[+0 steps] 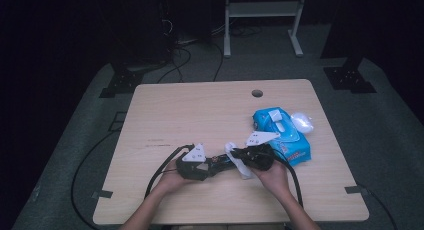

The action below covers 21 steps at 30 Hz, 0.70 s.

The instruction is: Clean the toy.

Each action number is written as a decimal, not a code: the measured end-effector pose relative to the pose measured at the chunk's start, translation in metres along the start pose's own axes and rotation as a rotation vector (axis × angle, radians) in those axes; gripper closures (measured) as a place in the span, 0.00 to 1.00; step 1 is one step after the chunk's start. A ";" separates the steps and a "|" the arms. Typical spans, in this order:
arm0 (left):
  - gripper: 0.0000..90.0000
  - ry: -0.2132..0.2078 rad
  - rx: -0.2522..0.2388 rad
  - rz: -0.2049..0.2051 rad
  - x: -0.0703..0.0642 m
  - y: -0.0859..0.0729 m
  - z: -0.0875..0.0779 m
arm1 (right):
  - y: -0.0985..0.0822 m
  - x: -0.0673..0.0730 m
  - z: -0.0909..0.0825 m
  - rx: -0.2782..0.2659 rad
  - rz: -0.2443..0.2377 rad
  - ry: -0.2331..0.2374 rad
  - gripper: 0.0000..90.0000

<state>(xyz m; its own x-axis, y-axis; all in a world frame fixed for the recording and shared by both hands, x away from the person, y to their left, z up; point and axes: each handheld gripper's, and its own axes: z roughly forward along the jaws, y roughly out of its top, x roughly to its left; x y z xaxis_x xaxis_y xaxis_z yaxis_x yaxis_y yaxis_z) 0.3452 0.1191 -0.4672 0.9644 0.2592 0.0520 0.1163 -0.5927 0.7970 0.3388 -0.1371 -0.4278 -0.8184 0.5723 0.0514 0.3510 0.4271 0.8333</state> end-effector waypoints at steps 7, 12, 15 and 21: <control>0.65 -0.001 -0.002 -0.007 0.001 0.001 0.001 | -0.001 -0.005 -0.004 0.003 0.012 -0.063 0.95; 0.65 0.002 0.001 -0.010 0.000 0.001 0.002 | 0.007 0.017 0.018 -0.020 0.000 0.041 0.95; 0.65 0.003 0.002 -0.005 0.000 0.001 0.002 | 0.013 0.020 0.019 0.013 -0.039 0.035 0.95; 0.65 0.002 -0.001 -0.003 0.001 0.001 0.002 | 0.002 -0.007 -0.002 0.011 0.021 -0.056 0.95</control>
<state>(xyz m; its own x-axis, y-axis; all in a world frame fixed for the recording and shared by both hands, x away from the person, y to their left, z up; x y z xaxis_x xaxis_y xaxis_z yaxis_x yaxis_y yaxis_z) 0.3470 0.1178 -0.4676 0.9636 0.2623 0.0511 0.1187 -0.5913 0.7977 0.3444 -0.1420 -0.4257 -0.7843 0.6193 0.0373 0.3727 0.4223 0.8263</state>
